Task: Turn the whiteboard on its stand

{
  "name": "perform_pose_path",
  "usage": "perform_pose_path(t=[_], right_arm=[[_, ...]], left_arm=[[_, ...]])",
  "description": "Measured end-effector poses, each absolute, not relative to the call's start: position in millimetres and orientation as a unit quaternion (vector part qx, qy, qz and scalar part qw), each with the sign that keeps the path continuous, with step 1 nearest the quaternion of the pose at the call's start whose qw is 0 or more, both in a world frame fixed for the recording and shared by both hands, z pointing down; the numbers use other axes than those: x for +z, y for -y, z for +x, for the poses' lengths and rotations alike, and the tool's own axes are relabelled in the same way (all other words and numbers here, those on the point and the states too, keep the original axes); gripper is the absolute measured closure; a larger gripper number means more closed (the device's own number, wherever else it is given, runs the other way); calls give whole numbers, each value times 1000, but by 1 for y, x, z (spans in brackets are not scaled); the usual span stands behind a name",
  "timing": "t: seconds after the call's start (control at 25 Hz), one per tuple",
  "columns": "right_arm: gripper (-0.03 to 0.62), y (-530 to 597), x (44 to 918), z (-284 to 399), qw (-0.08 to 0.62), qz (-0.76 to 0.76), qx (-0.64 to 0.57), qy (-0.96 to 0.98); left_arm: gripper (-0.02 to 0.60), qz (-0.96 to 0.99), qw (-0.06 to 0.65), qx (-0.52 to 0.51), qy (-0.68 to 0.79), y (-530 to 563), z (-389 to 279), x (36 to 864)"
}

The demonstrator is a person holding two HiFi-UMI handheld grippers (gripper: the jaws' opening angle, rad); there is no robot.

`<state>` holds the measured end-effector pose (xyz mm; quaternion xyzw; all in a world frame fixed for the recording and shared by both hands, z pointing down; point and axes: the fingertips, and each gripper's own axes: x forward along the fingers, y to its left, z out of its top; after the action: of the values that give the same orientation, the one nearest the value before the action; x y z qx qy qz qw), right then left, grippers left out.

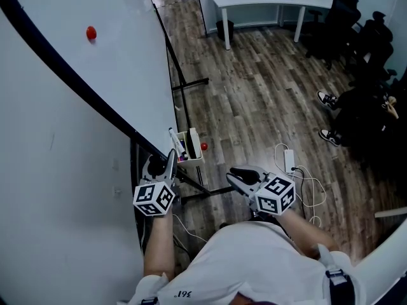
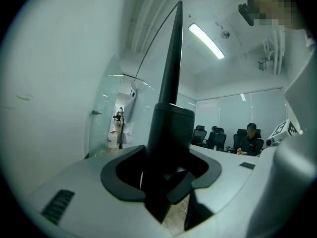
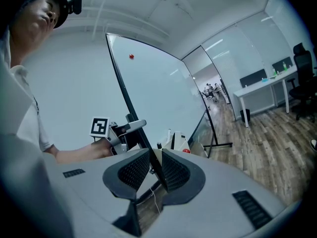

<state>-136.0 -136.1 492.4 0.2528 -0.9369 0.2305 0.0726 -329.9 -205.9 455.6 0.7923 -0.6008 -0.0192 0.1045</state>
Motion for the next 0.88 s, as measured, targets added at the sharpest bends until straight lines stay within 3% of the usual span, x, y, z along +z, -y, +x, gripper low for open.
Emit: perform_pose_path(t=[0.88], right_arm=[[503,117,498,-136,69,246,232,939]], left_arm=[[365,791,110,-20,602,145,-287,458]])
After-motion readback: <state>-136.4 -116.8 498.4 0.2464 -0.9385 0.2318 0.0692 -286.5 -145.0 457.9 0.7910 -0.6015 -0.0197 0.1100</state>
